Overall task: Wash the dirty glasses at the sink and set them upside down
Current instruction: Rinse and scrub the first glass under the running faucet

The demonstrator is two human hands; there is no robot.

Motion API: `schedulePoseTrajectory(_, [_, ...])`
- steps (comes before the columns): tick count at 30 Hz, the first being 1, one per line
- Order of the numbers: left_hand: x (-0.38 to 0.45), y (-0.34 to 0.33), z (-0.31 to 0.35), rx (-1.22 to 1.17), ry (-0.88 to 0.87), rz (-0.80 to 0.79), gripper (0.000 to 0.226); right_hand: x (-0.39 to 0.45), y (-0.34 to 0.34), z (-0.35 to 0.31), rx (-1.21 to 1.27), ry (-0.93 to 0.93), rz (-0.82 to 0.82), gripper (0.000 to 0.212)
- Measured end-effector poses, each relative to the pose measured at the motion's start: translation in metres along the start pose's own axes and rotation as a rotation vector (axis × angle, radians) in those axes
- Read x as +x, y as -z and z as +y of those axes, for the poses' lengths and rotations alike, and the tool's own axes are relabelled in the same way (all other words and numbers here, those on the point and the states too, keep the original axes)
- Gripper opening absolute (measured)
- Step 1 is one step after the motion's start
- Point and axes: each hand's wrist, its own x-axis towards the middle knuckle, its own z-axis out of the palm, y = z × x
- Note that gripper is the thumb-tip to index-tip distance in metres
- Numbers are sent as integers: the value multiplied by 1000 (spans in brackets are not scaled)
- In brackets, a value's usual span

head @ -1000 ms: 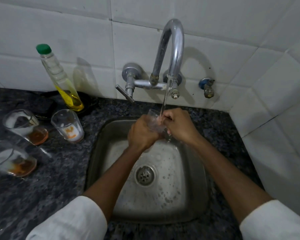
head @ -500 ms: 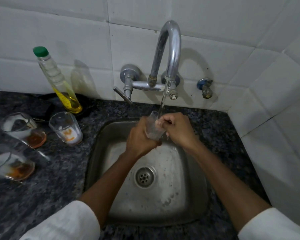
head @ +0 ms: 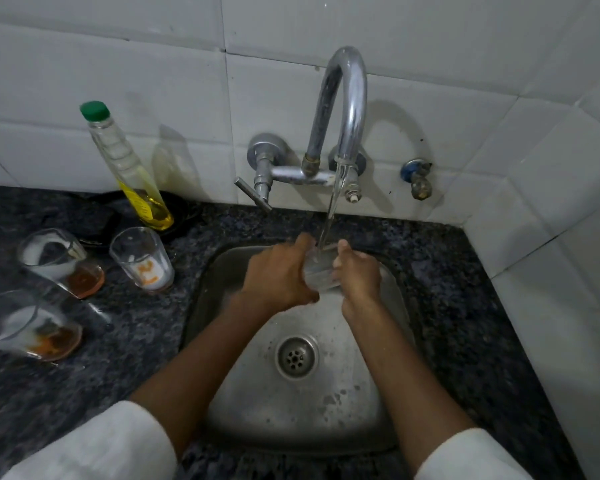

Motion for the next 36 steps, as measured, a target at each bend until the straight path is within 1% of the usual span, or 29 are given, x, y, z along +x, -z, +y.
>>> schedulePoseTrajectory(1, [-3,10,-4,-79,-24,5,74,4,-1,4,167,-167,-12,38])
schedulePoseTrajectory(2, [-6,18,-6,-208,-33,40,72,7,-4,10,296,-320,-32,35])
schedulePoseTrajectory(3, [-8,21,-8,-357,-39,106,68,7,-8,15,382,-440,-75,33])
schedulePoseTrajectory(4, [-10,20,-8,-487,-44,174,65,6,-12,23,441,-518,-113,31])
schedulePoseTrajectory(5, [-11,16,-6,-563,-47,228,63,4,-17,29,478,-565,-142,29])
schedulePoseTrajectory(6, [-12,12,-2,-608,-46,264,62,2,-21,35,464,-579,-166,29])
schedulePoseTrajectory(7, [-12,9,0,-632,-41,289,60,2,-25,38,400,-569,-187,28])
schedulePoseTrajectory(8, [-13,7,1,-642,-28,308,58,2,-28,39,273,-500,-197,27])
schedulePoseTrajectory(9, [-14,8,-2,-648,-10,325,56,4,-30,40,109,-376,-192,23])
schedulePoseTrajectory(10, [-15,10,-7,-661,7,337,55,7,-32,37,-64,-212,-145,19])
schedulePoseTrajectory(11, [-18,13,-14,-672,25,348,54,10,-33,31,-178,-41,-79,17])
schedulePoseTrajectory(12, [-22,15,-22,-667,50,360,54,11,-33,20,-200,83,-50,16])
schedulePoseTrajectory(14, [-32,21,-39,-623,118,388,54,3,-39,-9,-192,275,-125,18])
schedulePoseTrajectory(15, [-37,24,-46,-610,146,399,55,-3,-45,-23,-249,389,-175,21])
schedulePoseTrajectory(16, [-42,27,-54,-606,170,403,56,-11,-51,-37,-376,539,-194,20])
schedulePoseTrajectory(17, [-46,29,-60,-601,193,405,57,-16,-60,-47,-538,698,-177,16])
schedulePoseTrajectory(18, [-50,31,-65,-596,209,405,56,-21,-70,-55,-708,819,-117,20])
schedulePoseTrajectory(19, [-53,33,-70,-591,216,407,56,-25,-79,-63,-843,873,-49,35])
schedulePoseTrajectory(20, [-56,35,-74,-585,216,410,55,-27,-89,-69,-933,897,-7,50])
schedulePoseTrajectory(21, [-59,37,-77,-578,213,417,56,-28,-97,-76,-986,906,27,59])
schedulePoseTrajectory(22, [-62,38,-80,-572,211,425,57,-30,-103,-81,-1020,913,57,58])
schedulePoseTrajectory(24, [-66,42,-84,-580,215,439,57,-28,-109,-87,-1008,872,71,46])
schedulePoseTrajectory(26, [-67,43,-88,-612,215,437,55,-24,-110,-85,-808,728,31,42])
schedulePoseTrajectory(29, [-68,46,-91,-669,191,422,54,-21,-106,-83,-573,532,-104,47])
schedulePoseTrajectory(31, [-69,48,-91,-684,177,402,55,-27,-93,-79,-503,446,-245,48])
schedulePoseTrajectory(34, [-67,49,-87,-707,146,381,56,-43,-58,-50,-570,472,-381,24])
schedulePoseTrajectory(36, [-68,50,-81,-735,127,367,60,-61,-34,-25,-596,485,-543,40])
